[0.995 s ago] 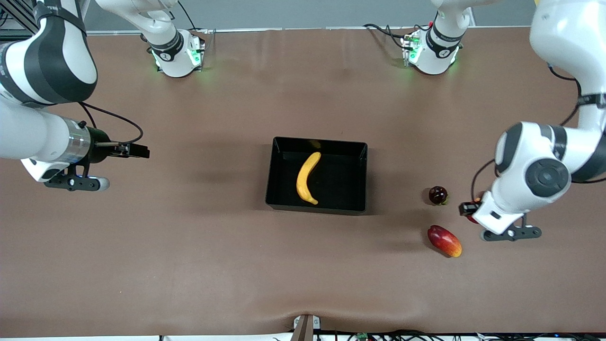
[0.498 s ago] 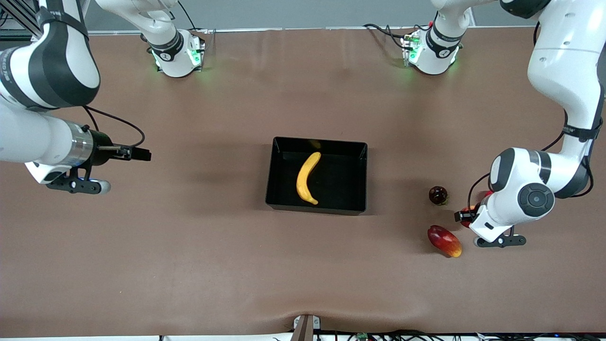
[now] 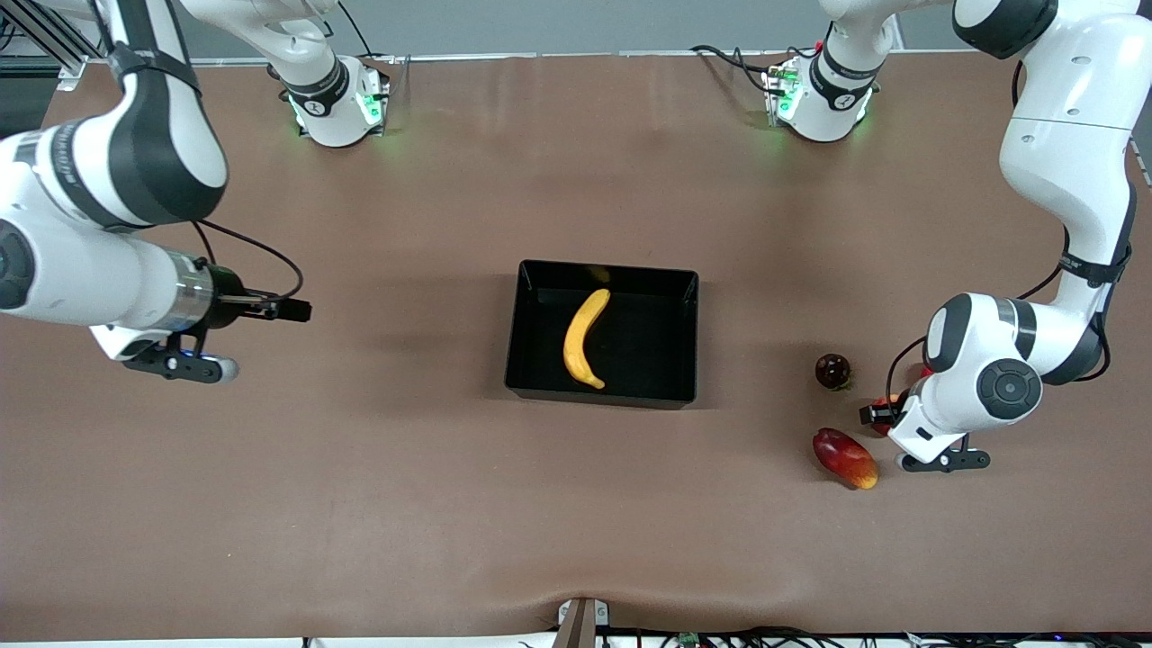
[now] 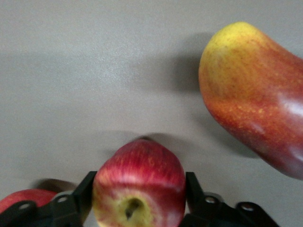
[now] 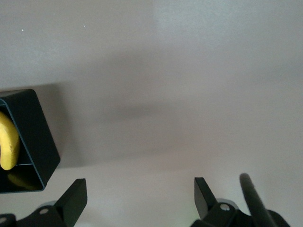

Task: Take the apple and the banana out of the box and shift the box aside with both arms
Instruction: 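Carry the apple out and set it beside the larger red apple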

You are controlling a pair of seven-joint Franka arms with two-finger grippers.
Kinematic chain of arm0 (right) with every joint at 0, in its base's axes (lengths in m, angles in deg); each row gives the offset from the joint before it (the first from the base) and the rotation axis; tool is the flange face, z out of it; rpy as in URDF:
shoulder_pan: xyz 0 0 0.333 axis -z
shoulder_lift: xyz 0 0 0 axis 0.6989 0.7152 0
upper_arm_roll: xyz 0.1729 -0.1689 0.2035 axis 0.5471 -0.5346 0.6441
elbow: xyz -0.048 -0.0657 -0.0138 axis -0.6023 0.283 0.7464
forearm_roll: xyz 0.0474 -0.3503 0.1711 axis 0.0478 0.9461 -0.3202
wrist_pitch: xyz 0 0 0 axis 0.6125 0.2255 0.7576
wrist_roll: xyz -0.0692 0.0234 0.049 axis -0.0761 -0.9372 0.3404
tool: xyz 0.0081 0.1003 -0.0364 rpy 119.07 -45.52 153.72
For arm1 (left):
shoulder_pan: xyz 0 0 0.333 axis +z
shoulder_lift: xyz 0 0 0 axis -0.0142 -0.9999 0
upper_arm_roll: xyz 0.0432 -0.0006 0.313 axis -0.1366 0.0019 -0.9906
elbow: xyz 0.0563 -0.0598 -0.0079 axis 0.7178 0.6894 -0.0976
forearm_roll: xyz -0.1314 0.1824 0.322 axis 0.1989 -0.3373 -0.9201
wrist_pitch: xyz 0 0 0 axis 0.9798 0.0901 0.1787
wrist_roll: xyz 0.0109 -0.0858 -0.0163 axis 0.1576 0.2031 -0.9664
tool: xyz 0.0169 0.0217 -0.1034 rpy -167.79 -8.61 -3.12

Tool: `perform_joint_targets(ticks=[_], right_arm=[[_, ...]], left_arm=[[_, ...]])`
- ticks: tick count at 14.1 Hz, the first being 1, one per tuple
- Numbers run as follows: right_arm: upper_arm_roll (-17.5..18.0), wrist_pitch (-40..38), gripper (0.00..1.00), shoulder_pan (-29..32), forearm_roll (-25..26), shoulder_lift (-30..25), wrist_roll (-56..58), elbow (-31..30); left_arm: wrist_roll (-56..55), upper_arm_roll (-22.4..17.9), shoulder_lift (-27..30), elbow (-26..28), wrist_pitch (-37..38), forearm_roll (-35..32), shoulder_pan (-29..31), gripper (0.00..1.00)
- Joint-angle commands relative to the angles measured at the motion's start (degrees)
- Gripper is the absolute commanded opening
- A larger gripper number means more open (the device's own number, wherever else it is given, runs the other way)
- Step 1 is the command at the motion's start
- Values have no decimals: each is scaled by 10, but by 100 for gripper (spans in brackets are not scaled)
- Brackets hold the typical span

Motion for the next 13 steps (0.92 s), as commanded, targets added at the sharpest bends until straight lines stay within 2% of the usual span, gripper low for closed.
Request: perform_joint_targets(ticks=[1,4,7,10,11,13], right_arm=[[-2,19,100,-21,-6,-6,-39,-13],[-2,25,100,-30,-6,-6,-57,-21],[-2,28,100,-31,-6,-6,-57,-23],[-1,34,100,-31,-7,-6,-57,-27],[-1,37,100,-32,-7,-7,-58,-27],[-1,38,100,-36,-21,-7,-58,-28]], left_arm=[[7,6,17,-2,2,-11,5,100],[0,20,71,-2,50,-2,-6,100],[-14,92,114,-3,120,-2,-10,100],[-81,183,112,-3,138,-2,-17,100],[-123,199,110,-4,138,-4,-40,100],[-184,200,102,-6,137,-11,-112,100]])
